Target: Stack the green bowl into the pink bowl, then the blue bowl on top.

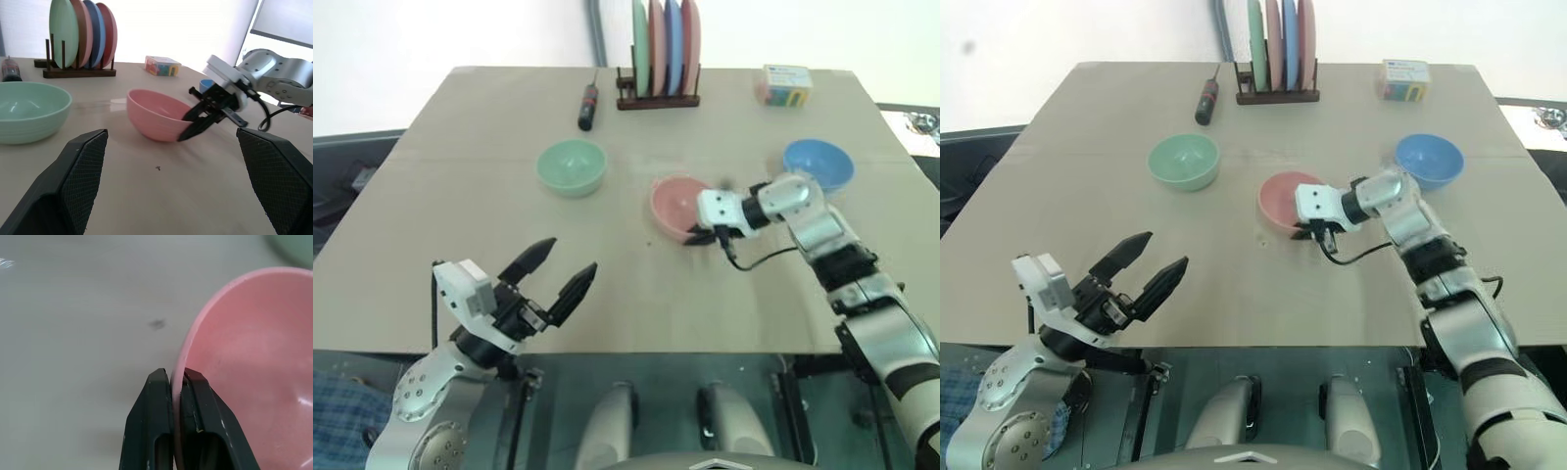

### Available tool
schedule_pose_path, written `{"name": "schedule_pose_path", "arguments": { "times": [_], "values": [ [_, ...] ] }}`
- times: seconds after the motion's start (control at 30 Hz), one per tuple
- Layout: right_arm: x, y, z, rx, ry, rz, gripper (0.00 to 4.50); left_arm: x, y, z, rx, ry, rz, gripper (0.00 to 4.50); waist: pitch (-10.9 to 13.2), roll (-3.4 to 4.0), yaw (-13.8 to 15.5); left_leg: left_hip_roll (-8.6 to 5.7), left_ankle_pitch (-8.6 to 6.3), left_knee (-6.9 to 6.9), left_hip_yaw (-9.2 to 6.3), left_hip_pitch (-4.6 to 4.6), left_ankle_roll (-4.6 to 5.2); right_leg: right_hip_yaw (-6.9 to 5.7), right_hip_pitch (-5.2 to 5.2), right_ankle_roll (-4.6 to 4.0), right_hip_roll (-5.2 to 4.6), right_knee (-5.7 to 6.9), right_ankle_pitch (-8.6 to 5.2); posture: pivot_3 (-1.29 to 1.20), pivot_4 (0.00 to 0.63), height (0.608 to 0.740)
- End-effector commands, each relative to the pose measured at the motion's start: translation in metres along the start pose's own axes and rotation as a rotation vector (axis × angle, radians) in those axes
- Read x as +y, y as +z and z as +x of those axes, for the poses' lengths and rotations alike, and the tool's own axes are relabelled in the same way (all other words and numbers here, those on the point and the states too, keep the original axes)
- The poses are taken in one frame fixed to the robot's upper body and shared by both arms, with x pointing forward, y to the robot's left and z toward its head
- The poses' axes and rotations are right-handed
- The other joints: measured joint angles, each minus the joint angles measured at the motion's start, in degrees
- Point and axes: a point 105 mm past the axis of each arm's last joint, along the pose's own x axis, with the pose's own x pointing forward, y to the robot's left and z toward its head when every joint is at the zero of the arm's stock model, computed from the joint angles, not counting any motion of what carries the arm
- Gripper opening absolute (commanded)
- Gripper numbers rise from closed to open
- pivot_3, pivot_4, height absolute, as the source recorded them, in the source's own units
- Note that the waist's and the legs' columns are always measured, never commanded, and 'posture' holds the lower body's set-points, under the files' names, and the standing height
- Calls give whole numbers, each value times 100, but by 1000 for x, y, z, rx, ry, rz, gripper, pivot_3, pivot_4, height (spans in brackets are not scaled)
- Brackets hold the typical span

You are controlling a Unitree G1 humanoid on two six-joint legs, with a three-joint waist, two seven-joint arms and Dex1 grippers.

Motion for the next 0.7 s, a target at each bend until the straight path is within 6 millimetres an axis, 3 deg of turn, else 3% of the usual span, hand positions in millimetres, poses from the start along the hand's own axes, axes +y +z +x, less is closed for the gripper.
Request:
{"name": "schedule_pose_path", "arguments": {
  "times": [0.03, 0.07, 0.17, 0.3, 0.37, 0.47, 0.57, 0.7],
  "values": [
    [15, 23, -10, -13, 3, -79, 54, 0, 2, 4, -9, -31, 13, 4500, 0, 0, -64, 6, 0, 0, 9, 7, 0, 7, 0, 0, 4, 2, 0, 0, 150, 740],
    [17, 25, -11, -14, -15, -72, 54, 1, 2, 5, -9, -35, 13, 4500, 0, 0, -44, 23, 0, 1, 29, 14, 0, 25, 0, -5, 20, 1, 4, 0, 150, 740],
    [17, 25, -15, 4, -53, -79, 907, 2, 2, 9, -8, -50, 13, 4500, 0, 0, -11, 41, 0, 8, 25, 12, -1, 21, 0, -11, 39, 2, 6, 0, 150, 740],
    [14, 35, -24, -19, -88, -68, 2774, 3, 2, 12, -5, -68, 12, 4500, 0, -1, -8, 41, 0, 18, 31, 8, -1, 28, 0, -13, 40, -1, 8, 0, 150, 740],
    [11, 39, -30, -38, -118, -50, 3218, 3, 3, 13, -5, -77, 14, 4500, 0, -1, -9, 41, 0, 17, 31, 8, -1, 29, 0, -12, 40, -2, 9, 0, 150, 740],
    [10, 42, -42, -56, -151, -16, 4272, 5, 3, 16, -5, -85, 14, 4500, 0, -1, -1, 42, 0, 17, 31, 7, -2, 29, -2, -13, 41, -1, 9, 0, 150, 740],
    [10, 48, -59, -145, -205, 103, 4399, 8, 2, 21, 6, -77, 18, 4500, -1, -3, 28, 42, -1, 18, 32, 4, -1, 29, -2, -12, 41, -4, 9, 0, 150, 740],
    [8, 43, -89, -315, -335, 311, 4399, 35, -9, 36, 100, 52, 83, 4500, -1, -5, 92, 43, -1, 19, 28, 5, -1, 26, -1, -13, 43, -1, 10, 0, 150, 740]
  ]
}}
